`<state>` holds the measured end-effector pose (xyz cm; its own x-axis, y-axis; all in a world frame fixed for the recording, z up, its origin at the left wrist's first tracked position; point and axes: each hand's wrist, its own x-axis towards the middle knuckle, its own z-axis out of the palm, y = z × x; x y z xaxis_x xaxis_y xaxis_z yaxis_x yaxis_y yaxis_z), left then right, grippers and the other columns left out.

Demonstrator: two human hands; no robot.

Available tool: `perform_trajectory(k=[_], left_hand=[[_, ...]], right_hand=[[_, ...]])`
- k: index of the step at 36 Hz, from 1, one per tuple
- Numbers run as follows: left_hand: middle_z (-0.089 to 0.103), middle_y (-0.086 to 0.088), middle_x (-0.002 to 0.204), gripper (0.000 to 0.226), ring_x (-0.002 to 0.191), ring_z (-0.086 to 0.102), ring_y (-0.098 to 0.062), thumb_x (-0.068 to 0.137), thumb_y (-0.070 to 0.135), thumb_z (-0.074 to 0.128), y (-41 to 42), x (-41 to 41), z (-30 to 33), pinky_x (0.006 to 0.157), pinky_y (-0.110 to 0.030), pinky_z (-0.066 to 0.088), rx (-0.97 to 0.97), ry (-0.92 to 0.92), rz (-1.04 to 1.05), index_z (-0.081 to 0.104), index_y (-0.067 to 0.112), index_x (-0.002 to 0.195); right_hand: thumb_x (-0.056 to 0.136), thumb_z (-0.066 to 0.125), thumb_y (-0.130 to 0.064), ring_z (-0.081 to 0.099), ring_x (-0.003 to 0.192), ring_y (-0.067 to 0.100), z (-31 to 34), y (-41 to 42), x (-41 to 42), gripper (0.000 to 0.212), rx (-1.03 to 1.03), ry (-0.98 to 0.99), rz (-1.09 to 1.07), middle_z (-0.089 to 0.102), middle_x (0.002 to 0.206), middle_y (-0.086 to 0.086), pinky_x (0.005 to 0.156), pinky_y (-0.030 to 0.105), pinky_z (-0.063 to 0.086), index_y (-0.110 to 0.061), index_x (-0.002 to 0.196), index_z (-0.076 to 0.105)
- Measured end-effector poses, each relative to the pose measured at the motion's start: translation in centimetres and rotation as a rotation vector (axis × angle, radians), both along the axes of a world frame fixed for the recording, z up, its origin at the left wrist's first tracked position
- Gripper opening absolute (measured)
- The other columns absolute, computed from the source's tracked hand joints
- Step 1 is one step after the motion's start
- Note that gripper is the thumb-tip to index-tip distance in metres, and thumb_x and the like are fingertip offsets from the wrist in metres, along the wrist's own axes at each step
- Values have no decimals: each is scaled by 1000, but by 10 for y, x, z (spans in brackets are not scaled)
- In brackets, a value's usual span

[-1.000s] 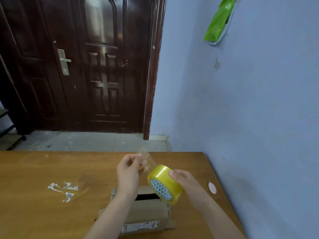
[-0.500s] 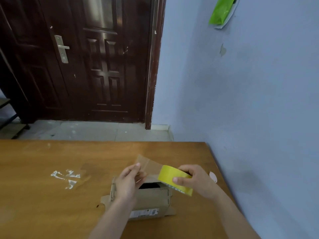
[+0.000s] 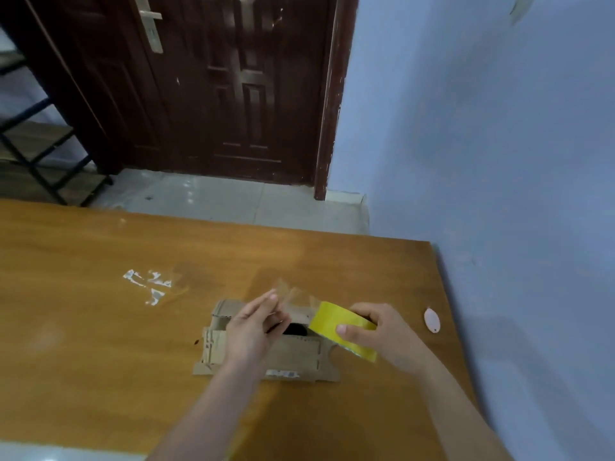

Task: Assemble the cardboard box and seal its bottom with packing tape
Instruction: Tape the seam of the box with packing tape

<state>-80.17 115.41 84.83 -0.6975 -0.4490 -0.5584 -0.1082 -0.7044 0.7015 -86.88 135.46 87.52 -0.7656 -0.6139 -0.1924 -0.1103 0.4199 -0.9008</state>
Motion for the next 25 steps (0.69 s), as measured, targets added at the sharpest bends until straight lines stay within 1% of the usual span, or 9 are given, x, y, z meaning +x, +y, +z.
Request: perform_trajectory(k=[2, 5, 8, 10, 15, 18, 20, 23, 25], left_hand=[[67, -3, 64, 10, 59, 66, -16, 85, 8, 66, 3, 1, -2, 59, -30, 58, -38, -1, 13, 69, 8, 94], [67, -2, 64, 5, 60, 68, -16, 86, 12, 66, 9, 5, -5, 57, -30, 58, -157, -35, 36, 70, 13, 88], [69, -1, 64, 6, 61, 68, -13, 87, 17, 66, 14, 11, -9, 55, -25, 55, -382, -81, 73, 69, 15, 81], [69, -1, 64, 8, 62, 67, -11, 85, 16, 68, 16, 15, -11, 53, -21, 54, -471, -74, 112, 70, 15, 78], [71, -4, 69, 9, 67, 69, -14, 84, 12, 69, 15, 19, -20, 58, -20, 55, -497, -30, 152, 74, 13, 76], [72, -6, 73, 14, 71, 70, -15, 85, 13, 67, 14, 21, -29, 64, -19, 55, -508, 0, 136, 75, 17, 74], [73, -8, 78, 10, 78, 69, -18, 85, 16, 67, 13, 21, -36, 70, -23, 54, -527, -28, 96, 75, 13, 79], [71, -10, 81, 11, 83, 66, -23, 85, 17, 67, 10, 23, -50, 81, -36, 51, -492, -96, 33, 71, 7, 82], [70, -10, 82, 10, 86, 64, -28, 86, 18, 67, 9, 24, -57, 80, -39, 48, -523, -133, -14, 70, 10, 80]], right_hand=[[73, 68, -51, 45, 55, 6, 0, 3, -3, 39, -15, -10, 17, 47, 60, -7, 52, 21, 33, -13, 69, 59], [72, 68, -51, 47, 56, 5, 1, 7, -6, 41, -21, -15, 53, 49, 62, -7, 52, 19, 35, -11, 73, 61], [71, 67, -53, 47, 57, 5, 1, 10, -6, 39, 3, 0, 80, 51, 63, -7, 53, 21, 35, -14, 75, 63], [70, 64, -57, 47, 56, 3, 1, 11, -5, 37, 25, 12, 105, 51, 61, -10, 52, 19, 35, -20, 74, 63], [74, 66, -53, 47, 55, 0, -3, 11, -8, 25, 51, 1, 161, 52, 60, -14, 51, 16, 35, -28, 72, 63], [76, 66, -51, 47, 57, 3, -6, 9, -9, 29, 78, -19, 174, 51, 62, -11, 53, 20, 36, -22, 74, 62], [77, 66, -50, 48, 58, 3, -7, 6, -10, 31, 87, -40, 174, 51, 63, -11, 53, 21, 37, -19, 75, 62], [83, 68, -41, 50, 61, 5, -9, 1, -14, 20, 112, -76, 189, 53, 67, -8, 57, 24, 39, -24, 75, 63], [84, 68, -38, 52, 65, 7, -13, 0, -16, 19, 139, -93, 193, 55, 70, -6, 60, 26, 39, -20, 83, 66]])
